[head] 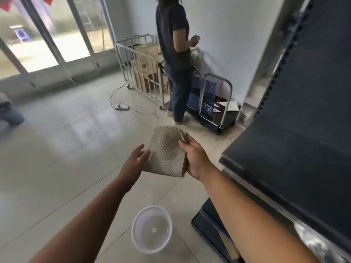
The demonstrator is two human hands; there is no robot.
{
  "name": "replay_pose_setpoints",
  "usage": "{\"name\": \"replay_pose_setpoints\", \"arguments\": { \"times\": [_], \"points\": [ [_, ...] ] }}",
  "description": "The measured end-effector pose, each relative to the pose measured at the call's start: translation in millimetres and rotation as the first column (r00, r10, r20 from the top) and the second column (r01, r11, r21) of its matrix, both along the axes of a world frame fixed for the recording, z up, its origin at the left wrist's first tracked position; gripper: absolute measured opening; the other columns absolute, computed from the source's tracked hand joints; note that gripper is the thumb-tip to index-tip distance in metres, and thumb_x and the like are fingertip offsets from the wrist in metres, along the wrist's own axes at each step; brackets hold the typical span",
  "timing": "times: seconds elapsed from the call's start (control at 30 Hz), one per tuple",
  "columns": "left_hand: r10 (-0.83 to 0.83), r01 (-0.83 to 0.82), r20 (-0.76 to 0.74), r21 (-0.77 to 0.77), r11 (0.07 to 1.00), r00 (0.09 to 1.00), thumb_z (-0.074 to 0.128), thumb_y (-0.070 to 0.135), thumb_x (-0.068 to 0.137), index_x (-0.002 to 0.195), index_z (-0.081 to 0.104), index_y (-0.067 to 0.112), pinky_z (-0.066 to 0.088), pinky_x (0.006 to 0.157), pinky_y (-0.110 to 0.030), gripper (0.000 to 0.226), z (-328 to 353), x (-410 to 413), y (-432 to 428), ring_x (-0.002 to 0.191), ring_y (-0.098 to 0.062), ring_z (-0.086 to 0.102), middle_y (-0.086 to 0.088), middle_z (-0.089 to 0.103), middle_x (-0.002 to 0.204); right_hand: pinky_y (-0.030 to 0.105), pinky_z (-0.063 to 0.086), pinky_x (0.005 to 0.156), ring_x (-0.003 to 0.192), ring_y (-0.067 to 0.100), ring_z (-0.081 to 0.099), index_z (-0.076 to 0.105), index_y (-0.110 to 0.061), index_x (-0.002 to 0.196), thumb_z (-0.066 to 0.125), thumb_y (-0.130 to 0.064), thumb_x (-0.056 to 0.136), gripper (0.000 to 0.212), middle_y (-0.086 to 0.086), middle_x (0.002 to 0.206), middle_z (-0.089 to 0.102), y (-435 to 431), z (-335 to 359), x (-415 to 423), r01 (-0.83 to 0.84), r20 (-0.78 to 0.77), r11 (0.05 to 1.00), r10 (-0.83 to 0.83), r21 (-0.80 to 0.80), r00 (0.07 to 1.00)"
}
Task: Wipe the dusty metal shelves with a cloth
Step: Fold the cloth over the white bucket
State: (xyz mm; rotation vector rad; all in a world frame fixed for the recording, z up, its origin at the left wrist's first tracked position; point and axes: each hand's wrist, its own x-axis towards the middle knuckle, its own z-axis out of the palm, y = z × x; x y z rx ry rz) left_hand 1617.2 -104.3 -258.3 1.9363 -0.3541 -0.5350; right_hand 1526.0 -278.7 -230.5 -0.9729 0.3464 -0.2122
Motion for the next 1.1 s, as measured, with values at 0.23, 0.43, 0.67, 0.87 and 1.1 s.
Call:
{"name": "replay_pose_setpoints", "arguments": {
  "times": [0.23, 0.43, 0.67, 0.87, 1.1],
  "points": [
    [-0.064, -0.146, -0.526, -0.348, 0.926, 0.848, 0.066, 0.020, 0.083, 0.110, 0.061, 0.001, 0.057, 0.072, -0.037, 0.034, -29, -24, 100, 0.088, -0.027, 0.065, -0.017, 0.067, 0.104, 0.041, 0.054, 0.084, 0.101, 0.026, 0.065, 0.054, -0.016, 0.125, 0.043, -0.014, 0.098, 0.029, 0.008, 0.113, 0.067, 63, -50, 4, -0.335, -0.299, 0.942, 0.311, -0.030, 0.902],
    [0.151, -0.273, -0.477, -0.199, 0.941, 0.866, 0.068, 0.010, 0.080, 0.098, 0.069, 0.018, 0.056, 0.066, -0.037, 0.019, -79, -32, 156, 0.087, -0.027, 0.069, -0.010, 0.073, 0.096, 0.035, 0.058, 0.065, 0.089, 0.026, 0.070, 0.056, -0.018, 0.119, 0.065, -0.001, 0.082, 0.042, 0.011, 0.101, 0.071, 111, -104, -3, -0.539, -0.535, 0.814, 0.364, -0.214, 0.762],
    [0.176, -0.295, -0.599, -0.104, 0.950, 0.781, 0.065, 0.013, 0.082, 0.098, 0.068, 0.021, 0.055, 0.068, -0.039, 0.019, -155, -25, 206, 0.089, -0.025, 0.069, -0.008, 0.073, 0.099, 0.036, 0.060, 0.070, 0.084, 0.021, 0.072, 0.059, -0.019, 0.113, 0.062, -0.002, 0.087, 0.032, 0.008, 0.095, 0.074, 157, -174, -4, -0.386, -0.600, 0.902, 0.202, -0.194, 0.774],
    [0.262, -0.342, -0.676, 0.016, 0.939, 0.688, 0.064, 0.013, 0.082, 0.102, 0.066, 0.023, 0.054, 0.073, -0.040, 0.022, -241, -33, 219, 0.095, -0.026, 0.067, -0.006, 0.072, 0.101, 0.038, 0.059, 0.075, 0.093, 0.028, 0.070, 0.056, -0.017, 0.121, 0.063, 0.000, 0.084, 0.041, 0.015, 0.106, 0.070, 175, -267, -11, -0.399, -0.715, 0.910, 0.206, -0.111, 0.669],
    [0.384, -0.429, -0.710, 0.127, 0.894, 0.590, 0.058, 0.006, 0.087, 0.098, 0.068, 0.020, 0.057, 0.063, -0.027, 0.020, -401, -13, 202, 0.084, -0.015, 0.069, -0.002, 0.072, 0.096, 0.038, 0.058, 0.081, 0.091, 0.023, 0.069, 0.063, -0.025, 0.108, 0.061, 0.004, 0.083, 0.038, 0.008, 0.098, 0.071, 159, -441, 29, -0.456, -0.790, 0.881, 0.191, -0.124, 0.583]
  ]
}}
